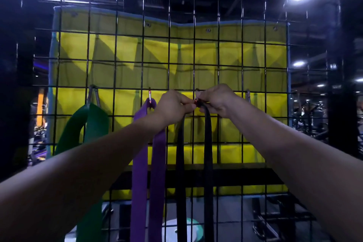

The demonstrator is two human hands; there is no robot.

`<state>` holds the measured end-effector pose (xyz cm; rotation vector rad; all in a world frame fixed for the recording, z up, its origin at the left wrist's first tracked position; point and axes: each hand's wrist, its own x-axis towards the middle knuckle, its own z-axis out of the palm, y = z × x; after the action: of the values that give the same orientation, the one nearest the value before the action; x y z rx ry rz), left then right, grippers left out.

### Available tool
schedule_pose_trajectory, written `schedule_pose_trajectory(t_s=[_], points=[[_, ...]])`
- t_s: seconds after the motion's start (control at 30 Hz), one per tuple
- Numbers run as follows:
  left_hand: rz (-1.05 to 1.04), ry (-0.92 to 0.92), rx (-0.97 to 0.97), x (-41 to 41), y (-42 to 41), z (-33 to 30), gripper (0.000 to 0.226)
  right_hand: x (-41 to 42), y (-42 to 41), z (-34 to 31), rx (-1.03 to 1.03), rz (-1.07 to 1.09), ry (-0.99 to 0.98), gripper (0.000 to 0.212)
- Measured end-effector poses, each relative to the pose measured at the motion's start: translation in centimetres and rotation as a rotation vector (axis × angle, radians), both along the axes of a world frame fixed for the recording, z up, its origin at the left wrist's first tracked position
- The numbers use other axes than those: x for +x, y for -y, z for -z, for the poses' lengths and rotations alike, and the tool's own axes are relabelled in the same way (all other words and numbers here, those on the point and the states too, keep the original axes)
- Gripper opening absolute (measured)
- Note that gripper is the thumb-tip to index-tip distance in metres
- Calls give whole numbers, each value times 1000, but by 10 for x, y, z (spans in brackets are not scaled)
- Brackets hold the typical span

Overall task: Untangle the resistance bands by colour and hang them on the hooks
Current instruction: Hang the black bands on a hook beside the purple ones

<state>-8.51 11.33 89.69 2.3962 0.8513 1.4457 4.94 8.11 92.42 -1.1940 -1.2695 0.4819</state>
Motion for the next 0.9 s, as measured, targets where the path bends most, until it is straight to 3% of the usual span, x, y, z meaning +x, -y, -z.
schedule_pose_trajectory(t_s=[0.3,0.43,0.63,0.77,0.9], points=[[-85,-25,156,8,5,12,21,-1,6,10,45,25,-25,11],[-88,-10,176,10,9,21,23,4,14,24,114,33,64,23],[-1,39,97,12,9,48,44,3,24,56,187,141,261,46],[11,120,210,10,18,82,52,10,40,91,236,275,280,39],[101,88,264,25,36,125,37,30,65,142,136,433,252,36]])
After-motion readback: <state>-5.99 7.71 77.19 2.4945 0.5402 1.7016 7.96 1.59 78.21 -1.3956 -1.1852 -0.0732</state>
